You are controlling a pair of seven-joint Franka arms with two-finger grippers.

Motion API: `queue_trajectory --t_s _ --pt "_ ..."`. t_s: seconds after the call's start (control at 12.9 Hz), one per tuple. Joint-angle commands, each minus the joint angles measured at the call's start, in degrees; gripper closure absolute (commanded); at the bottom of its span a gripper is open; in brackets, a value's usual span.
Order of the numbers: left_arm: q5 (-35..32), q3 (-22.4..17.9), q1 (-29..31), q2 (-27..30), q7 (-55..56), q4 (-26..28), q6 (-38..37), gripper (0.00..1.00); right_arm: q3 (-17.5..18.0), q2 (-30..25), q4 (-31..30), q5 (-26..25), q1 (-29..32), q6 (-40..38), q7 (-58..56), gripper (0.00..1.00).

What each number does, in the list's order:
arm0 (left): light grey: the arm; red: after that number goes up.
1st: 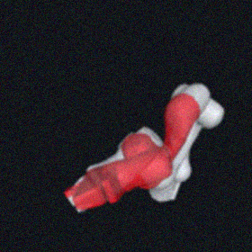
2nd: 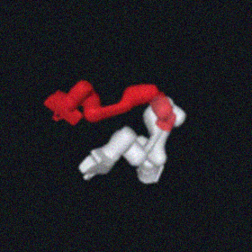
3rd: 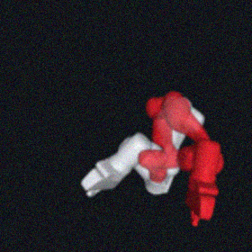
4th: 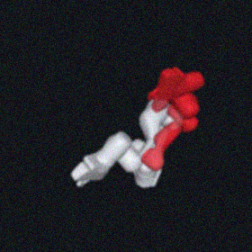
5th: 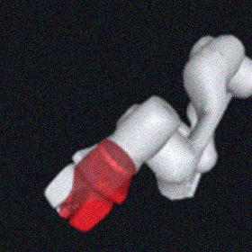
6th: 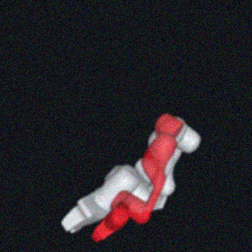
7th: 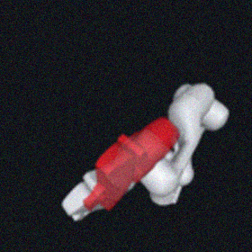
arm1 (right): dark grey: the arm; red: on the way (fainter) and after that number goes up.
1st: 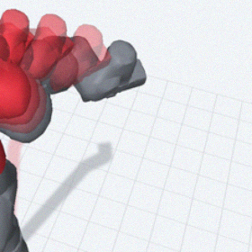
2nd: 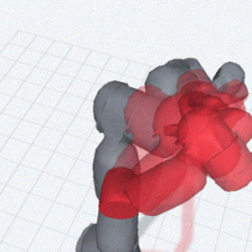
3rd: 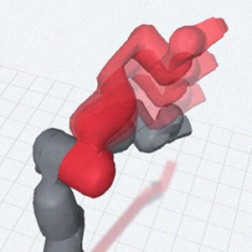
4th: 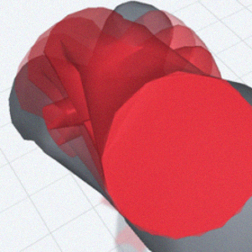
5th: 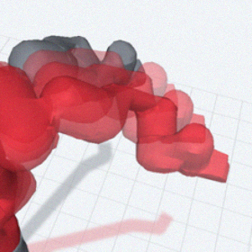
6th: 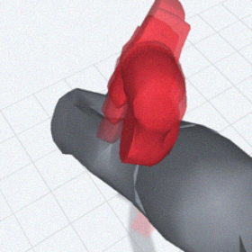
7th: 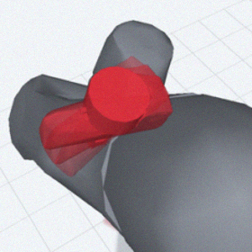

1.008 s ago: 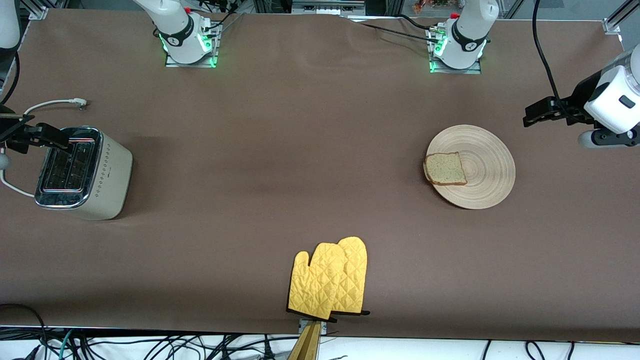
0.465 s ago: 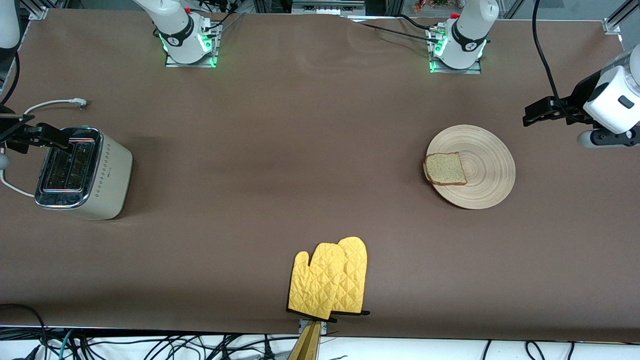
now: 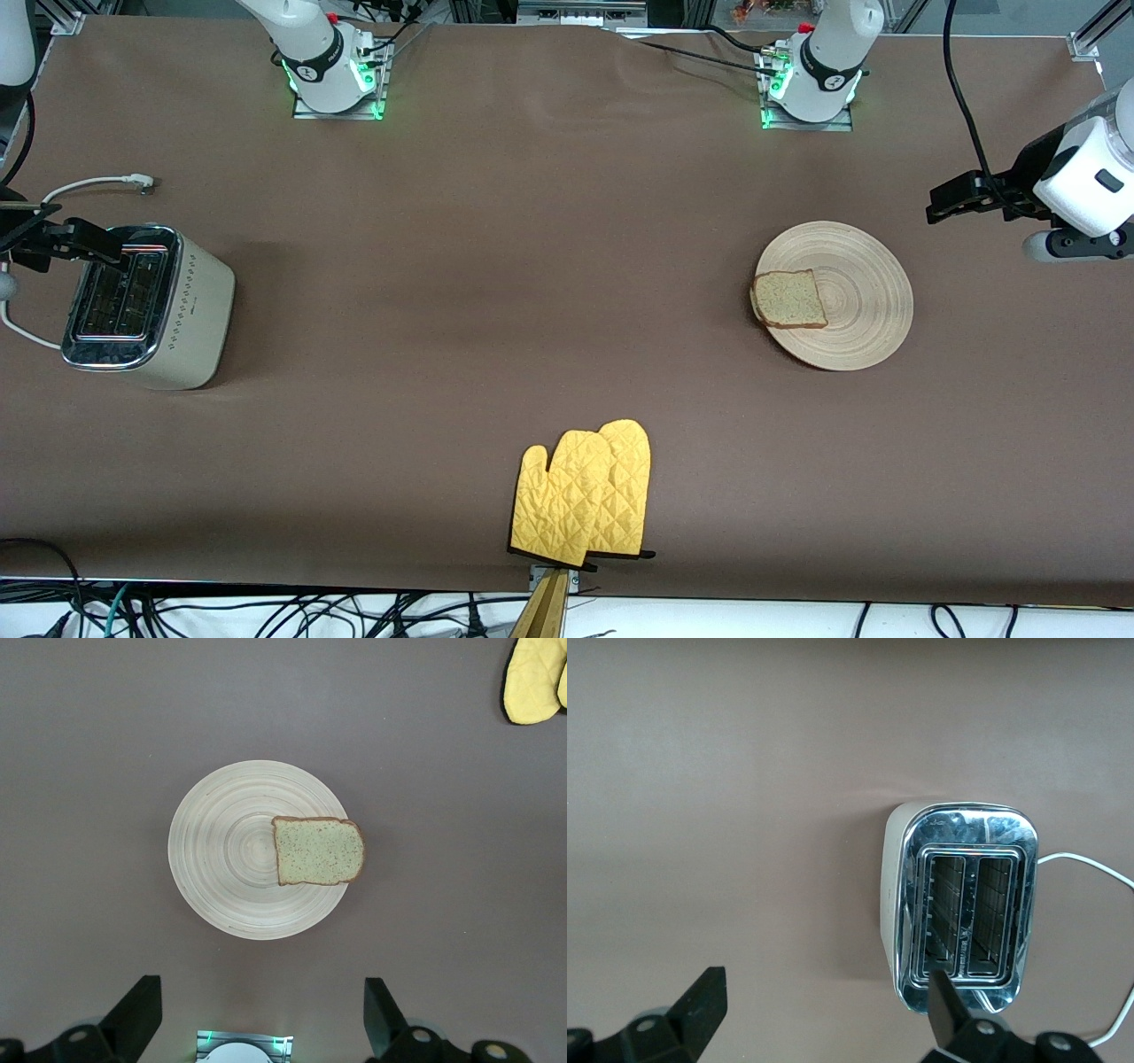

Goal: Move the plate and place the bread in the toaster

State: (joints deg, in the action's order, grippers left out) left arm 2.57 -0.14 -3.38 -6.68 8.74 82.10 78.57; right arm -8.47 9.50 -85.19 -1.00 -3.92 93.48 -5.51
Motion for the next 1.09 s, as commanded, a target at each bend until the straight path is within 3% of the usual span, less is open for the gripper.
queue_trajectory --t_s 0.0,0.7,0.85,1.01 --pt "1.0 -0.2 0.5 1.1 -0.5 1.0 -0.3 0.0 0.2 0.1 0.5 0.0 0.2 -0.1 0.3 0.0" --pt "2.0 -0.3 2.1 -0.2 -0.4 1.4 -0.1 0.0 0.1 0.1 0.5 0.0 0.3 -0.1 0.3 0.0" --pt "4.1 -0.2 7.5 -0.1 -1.3 4.4 0.4 0.0 0.1 0.1 0.5 0.0 0.4 -0.2 0.3 0.0" --pt "7.4 -0.3 15.4 -0.3 -13.8 8.5 2.4 0.0 0.1 0.1 0.5 0.1 0.7 -0.2 0.3 0.0"
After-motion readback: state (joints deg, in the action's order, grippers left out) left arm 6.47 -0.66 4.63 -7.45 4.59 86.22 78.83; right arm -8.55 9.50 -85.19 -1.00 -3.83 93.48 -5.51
